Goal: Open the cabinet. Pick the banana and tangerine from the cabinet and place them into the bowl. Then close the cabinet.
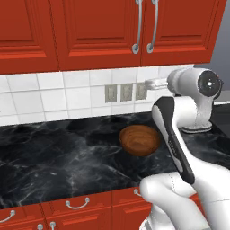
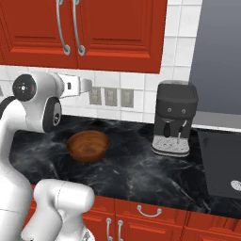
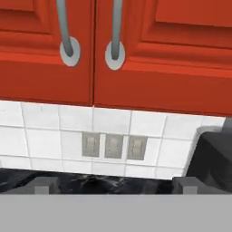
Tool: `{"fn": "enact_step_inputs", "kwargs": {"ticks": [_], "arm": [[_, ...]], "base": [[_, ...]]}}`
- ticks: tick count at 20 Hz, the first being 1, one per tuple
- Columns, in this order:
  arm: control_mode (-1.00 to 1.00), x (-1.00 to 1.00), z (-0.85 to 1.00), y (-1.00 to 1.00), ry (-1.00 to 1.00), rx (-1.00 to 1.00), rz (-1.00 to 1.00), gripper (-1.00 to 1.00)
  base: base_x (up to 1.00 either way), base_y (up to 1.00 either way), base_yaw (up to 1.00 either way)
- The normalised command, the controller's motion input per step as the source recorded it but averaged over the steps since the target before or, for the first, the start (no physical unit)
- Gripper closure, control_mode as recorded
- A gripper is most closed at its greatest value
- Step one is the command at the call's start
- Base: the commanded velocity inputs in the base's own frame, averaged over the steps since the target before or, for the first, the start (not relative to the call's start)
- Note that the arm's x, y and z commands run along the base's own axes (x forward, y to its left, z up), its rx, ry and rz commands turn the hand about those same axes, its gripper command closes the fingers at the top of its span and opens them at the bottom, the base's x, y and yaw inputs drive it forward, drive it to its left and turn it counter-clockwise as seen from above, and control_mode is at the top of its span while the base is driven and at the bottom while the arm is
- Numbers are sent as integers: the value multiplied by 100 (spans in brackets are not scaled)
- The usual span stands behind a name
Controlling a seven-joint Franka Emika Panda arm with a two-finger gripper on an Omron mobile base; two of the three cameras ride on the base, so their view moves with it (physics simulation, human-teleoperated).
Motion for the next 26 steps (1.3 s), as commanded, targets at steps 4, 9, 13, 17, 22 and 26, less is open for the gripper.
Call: {"fn": "enact_step_inputs", "kwargs": {"ticks": [4, 9, 13, 17, 22, 26], "arm": [[-100, -22, 69, 0, -48, 0, 0, -100], [-100, -14, 49, 0, -35, 0, 0, -100], [-100, -8, 46, 0, -25, 0, 0, -100], [-100, 0, 34, 0, -8, 0, 0, -100], [-100, 6, 49, 0, -1, 0, 0, -100], [-100, 33, 37, 0, 0, 2, 0, -100]], "base": [[0, 0, 0], [0, 0, 0], [0, 0, 0], [0, 0, 0], [0, 0, 0], [0, 0, 0]]}}
